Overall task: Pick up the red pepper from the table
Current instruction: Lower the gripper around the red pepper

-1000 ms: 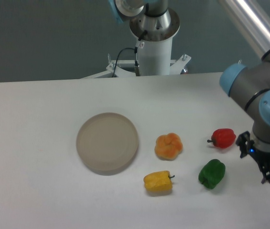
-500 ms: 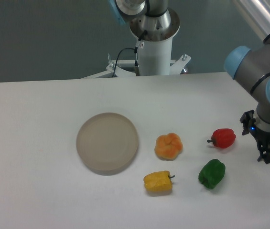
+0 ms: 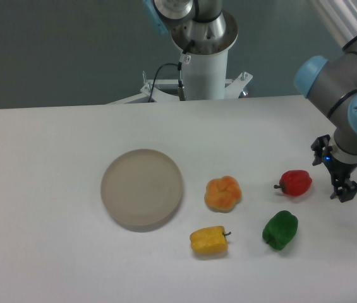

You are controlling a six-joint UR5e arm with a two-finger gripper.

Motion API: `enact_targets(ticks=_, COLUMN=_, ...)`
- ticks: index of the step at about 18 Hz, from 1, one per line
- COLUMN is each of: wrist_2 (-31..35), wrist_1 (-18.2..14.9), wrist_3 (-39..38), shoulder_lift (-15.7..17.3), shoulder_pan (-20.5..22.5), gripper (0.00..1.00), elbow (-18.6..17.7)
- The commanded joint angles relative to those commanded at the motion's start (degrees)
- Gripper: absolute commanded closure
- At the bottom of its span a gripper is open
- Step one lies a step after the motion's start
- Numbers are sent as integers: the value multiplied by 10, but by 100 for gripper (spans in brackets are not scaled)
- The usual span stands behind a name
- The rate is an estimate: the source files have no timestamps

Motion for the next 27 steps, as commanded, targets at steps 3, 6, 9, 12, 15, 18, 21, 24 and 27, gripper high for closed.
enact_targets(ticks=3, wrist_2=0, wrist_1=44, wrist_3=-2, shoulder_lift=4, shoulder_pan=-2, gripper=0, elbow=-33)
enact_targets(ticks=6, wrist_2=-3, wrist_1=44, wrist_3=-3, shoulder_lift=5, shoulder_pan=-4, gripper=0, elbow=-38)
enact_targets(ticks=9, wrist_2=-1, wrist_1=45, wrist_3=-4, shoulder_lift=6, shoulder_pan=-5, gripper=0, elbow=-52)
enact_targets(ticks=12, wrist_2=-1, wrist_1=46, wrist_3=-5, shoulder_lift=6, shoulder_pan=-5, gripper=0, elbow=-62)
enact_targets(ticks=15, wrist_2=-2, wrist_1=47, wrist_3=-10, shoulder_lift=3, shoulder_pan=-8, gripper=0, elbow=-69)
enact_targets(ticks=18, wrist_2=-2, wrist_1=48, wrist_3=-10, shoulder_lift=1, shoulder_pan=-8, gripper=0, elbow=-72)
enact_targets(ticks=21, wrist_2=-2, wrist_1=54, wrist_3=-13, shoulder_lift=3, shoulder_pan=-10, gripper=0, elbow=-85)
enact_targets(ticks=24, wrist_2=-4, wrist_1=73, wrist_3=-27, shoulder_lift=1, shoulder_pan=-21, gripper=0, elbow=-88)
enact_targets(ticks=27, wrist_2=-4, wrist_1=75, wrist_3=-43, shoulder_lift=0, shoulder_pan=-23, gripper=0, elbow=-88)
